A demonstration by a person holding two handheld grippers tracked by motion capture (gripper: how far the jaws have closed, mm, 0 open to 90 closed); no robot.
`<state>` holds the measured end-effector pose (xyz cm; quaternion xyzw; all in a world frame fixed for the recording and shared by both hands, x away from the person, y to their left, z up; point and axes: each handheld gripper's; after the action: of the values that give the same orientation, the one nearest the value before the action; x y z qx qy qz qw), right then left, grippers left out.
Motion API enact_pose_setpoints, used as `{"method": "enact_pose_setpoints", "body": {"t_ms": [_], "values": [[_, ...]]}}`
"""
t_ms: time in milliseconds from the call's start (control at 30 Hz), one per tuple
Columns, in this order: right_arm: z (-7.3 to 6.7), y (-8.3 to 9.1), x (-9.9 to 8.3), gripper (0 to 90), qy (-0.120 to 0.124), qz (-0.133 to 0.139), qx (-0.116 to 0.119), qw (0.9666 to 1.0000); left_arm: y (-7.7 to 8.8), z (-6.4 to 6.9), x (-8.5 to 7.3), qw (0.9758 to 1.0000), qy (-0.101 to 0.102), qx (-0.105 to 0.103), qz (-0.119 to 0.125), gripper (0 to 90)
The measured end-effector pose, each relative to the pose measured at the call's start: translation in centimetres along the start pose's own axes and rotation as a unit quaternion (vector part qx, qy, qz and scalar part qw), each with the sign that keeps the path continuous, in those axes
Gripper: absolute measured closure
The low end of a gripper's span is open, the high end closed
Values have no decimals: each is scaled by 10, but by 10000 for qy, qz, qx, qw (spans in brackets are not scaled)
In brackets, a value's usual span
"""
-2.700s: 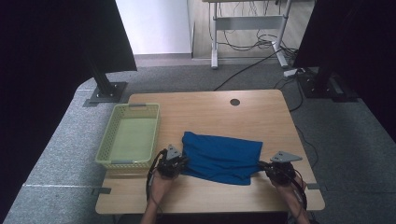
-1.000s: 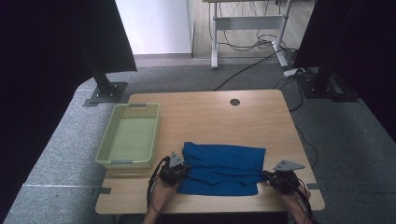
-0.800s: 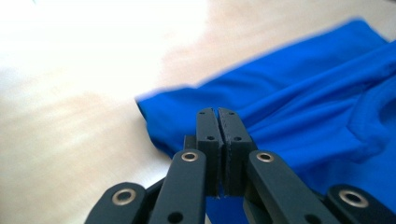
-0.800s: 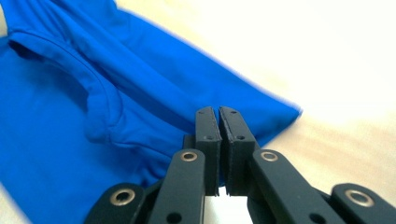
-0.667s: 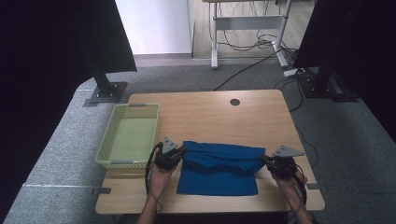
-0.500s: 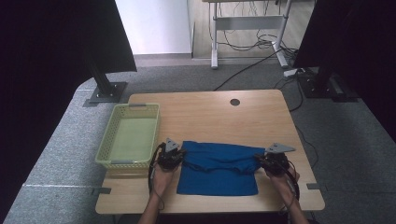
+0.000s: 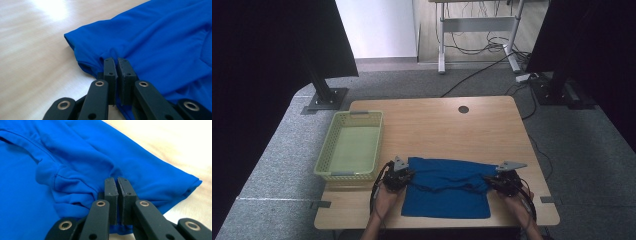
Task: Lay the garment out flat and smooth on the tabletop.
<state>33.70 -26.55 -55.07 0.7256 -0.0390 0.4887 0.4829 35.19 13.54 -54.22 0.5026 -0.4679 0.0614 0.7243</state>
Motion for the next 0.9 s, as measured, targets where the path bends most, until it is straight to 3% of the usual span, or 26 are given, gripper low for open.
{"method": "enact_pose_setpoints", "body": {"t_ms": [167, 233, 333, 400, 467, 533, 633, 733, 900], "values": [[-5, 12, -11, 857, -42, -5, 108, 9999, 8, 9, -1, 9995, -198, -71, -216, 854], [-6, 14, -11, 856, -9, 0, 62, 10000, 12, 13, 5, 9992, -353, 4, -181, 874], [-7, 21, -4, 856, 33, 233, -47, 9997, 19, 12, 18, 9994, -328, 11, 115, 878], [-6, 26, 4, 857, 52, 427, -153, 9990, 21, 8, 29, 9987, -234, 92, 435, 878], [-4, 27, 12, 857, 60, 538, -279, 9981, 16, 3, 34, 9974, -126, 227, 670, 878], [0, 22, 18, 857, 35, 503, -385, 9980, 5, -4, 34, 9971, 79, 213, 724, 876], [7, 7, 18, 856, -14, 293, -444, 9986, -15, -11, 29, 9985, 191, 229, 468, 869], [11, -6, 11, 856, -37, 133, -414, 9990, -26, -10, 22, 9996, 58, 245, 157, 860], [7, -5, 4, 856, 20, 85, -326, 9994, -21, -1, 17, 9996, -174, 202, -33, 850]]}}
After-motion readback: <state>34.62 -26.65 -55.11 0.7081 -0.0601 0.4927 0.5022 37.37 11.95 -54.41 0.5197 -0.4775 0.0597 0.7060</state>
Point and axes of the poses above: each handheld gripper's, and its own axes: y roughly backward along the jaws, x roughly out of its top, z roughly to its right, and after that the axes turned 4 degrees about y, right-handed
